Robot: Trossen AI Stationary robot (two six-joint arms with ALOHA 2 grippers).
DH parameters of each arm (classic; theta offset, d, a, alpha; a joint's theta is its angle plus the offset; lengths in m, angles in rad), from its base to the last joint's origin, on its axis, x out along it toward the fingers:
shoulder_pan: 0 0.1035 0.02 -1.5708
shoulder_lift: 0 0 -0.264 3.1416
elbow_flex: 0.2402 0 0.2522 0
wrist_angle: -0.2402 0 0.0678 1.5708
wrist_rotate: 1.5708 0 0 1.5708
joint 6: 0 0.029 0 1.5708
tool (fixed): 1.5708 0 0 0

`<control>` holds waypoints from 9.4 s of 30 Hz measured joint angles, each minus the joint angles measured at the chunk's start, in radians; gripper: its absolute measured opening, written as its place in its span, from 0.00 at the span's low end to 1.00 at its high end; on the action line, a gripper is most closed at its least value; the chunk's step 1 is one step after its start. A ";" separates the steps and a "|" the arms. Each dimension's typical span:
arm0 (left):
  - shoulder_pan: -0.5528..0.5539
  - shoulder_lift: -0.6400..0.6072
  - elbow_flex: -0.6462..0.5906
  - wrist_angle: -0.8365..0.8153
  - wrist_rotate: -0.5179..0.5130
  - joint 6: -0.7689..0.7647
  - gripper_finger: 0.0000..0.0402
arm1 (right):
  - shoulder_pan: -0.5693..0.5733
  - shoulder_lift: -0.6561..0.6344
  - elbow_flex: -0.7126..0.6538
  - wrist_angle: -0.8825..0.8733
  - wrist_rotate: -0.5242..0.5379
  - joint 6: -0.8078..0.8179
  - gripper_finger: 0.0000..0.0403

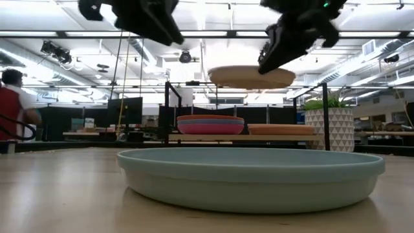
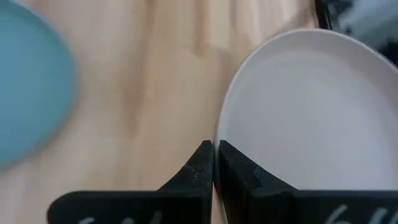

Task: Place and stack plates onto a shelf
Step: Stack the gray plate on top of the white plate on the shelf, then stack the light blue plate on top of the gray plate on the shelf

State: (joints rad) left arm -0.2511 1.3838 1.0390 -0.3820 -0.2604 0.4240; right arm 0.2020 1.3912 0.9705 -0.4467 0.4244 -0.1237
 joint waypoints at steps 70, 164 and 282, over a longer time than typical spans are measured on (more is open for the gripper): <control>-0.110 -0.073 -0.217 0.081 -0.069 -0.321 0.39 | -0.380 -0.002 -0.087 0.085 -0.470 0.113 0.22; -0.093 0.293 -0.016 0.143 0.233 -0.157 0.04 | 0.177 0.031 -0.513 1.009 0.098 0.054 0.21; -0.023 0.014 -0.016 -0.013 0.027 -0.387 0.44 | -0.343 0.030 -0.132 -0.112 0.262 -0.051 0.25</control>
State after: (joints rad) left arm -0.2737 1.3983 1.0233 -0.3946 -0.2332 0.0371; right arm -0.1407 1.4212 0.8383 -0.5591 0.6866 -0.1750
